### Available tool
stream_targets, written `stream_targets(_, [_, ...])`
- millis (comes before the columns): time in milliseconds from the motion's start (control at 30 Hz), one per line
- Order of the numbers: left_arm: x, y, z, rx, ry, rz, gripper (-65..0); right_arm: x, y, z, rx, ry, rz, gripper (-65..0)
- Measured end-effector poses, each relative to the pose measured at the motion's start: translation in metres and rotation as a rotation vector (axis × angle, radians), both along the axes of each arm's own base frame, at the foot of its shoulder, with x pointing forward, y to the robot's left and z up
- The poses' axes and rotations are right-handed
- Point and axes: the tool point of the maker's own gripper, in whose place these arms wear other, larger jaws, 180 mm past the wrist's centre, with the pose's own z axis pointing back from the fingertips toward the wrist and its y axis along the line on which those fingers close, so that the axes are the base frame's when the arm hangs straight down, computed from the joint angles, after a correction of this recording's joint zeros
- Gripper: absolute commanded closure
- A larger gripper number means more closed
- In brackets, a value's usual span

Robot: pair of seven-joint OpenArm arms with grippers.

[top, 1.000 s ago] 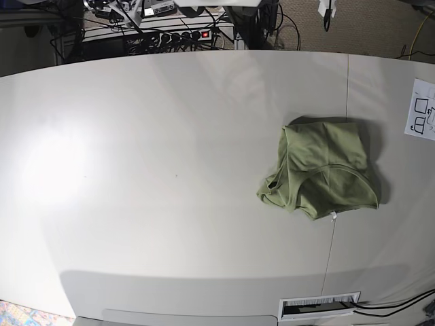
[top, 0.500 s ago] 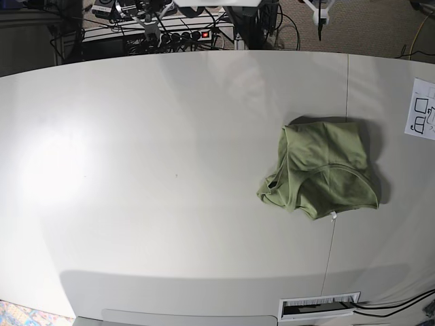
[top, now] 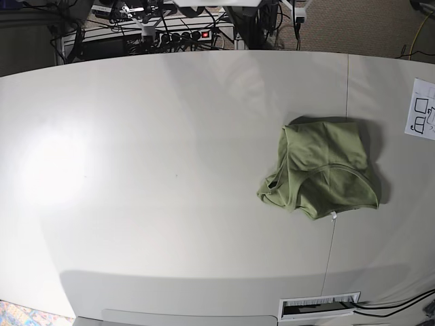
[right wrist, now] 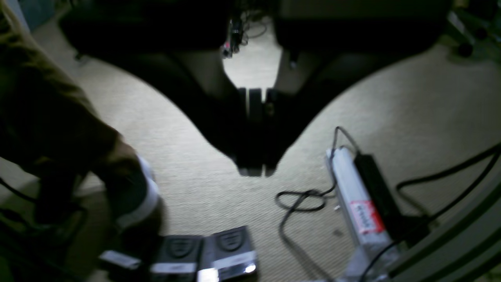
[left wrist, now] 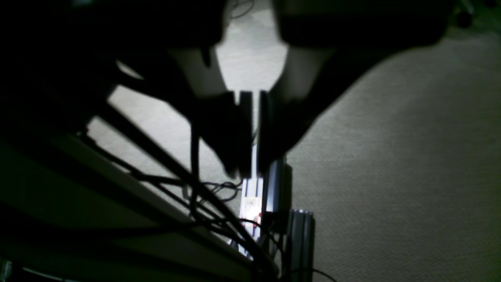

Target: Fold the T-shirt properly

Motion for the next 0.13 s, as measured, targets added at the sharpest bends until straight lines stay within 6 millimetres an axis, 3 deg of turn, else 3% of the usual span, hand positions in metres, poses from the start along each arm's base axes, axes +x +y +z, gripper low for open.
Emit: stream_targets(133, [0.0058, 0.0004, -0.0007, 0.002, -0.006, -0.006, -0.8, 0.0011, 0.0002, -0.0001, 0.001, -0.001, 0.000, 0.0])
